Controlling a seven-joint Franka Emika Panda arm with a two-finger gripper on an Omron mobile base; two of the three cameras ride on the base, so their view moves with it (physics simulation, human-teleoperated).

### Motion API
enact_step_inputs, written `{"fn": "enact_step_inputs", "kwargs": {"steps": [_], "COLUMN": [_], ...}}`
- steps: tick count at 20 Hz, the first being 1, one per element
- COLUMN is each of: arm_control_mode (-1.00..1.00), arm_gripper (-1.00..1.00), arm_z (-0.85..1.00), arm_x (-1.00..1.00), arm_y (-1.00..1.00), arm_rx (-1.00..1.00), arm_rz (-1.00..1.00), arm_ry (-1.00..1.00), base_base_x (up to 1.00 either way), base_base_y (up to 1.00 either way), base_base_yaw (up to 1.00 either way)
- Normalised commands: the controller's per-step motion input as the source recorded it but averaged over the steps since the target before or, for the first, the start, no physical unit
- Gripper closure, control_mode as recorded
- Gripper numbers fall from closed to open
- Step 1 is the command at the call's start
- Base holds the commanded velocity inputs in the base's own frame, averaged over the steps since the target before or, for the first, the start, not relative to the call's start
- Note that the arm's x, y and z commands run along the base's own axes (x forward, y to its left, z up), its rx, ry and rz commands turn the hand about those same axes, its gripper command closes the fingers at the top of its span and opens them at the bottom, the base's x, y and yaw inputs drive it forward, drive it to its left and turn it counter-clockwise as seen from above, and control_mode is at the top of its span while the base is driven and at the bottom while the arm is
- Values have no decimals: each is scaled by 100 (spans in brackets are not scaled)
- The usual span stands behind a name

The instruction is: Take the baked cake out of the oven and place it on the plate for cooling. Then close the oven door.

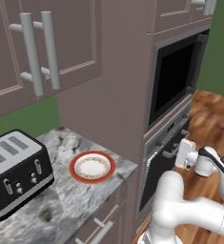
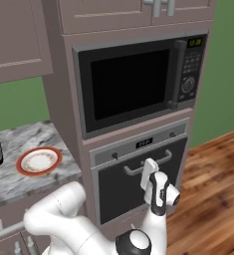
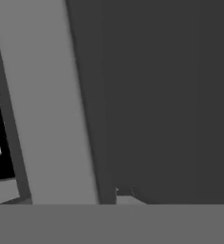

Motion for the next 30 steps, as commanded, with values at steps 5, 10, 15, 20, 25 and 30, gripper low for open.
{"fn": "enact_step_inputs", "kwargs": {"steps": [5,10,15,20,25,30], "arm_control_mode": [-100,-100,-100,-100,-100,-100], "arm_gripper": [100,100,100,100,100,100], "arm_z": [-100,-100,-100,-100,-99,-91], "arm_x": [-33,-43,-45,-45,-56,-58], "arm_y": [-54,-62,-70,-72,-83,-85], "arm_rx": [1,0,1,3,6,7], "arm_rz": [0,0,0,0,0,0], "arm_ry": [17,15,13,11,3,0], "base_base_x": [0,0,0,0,0,0], "base_base_y": [0,0,0,0,0,0], "base_base_yaw": [0,0,0,0,0,0]}}
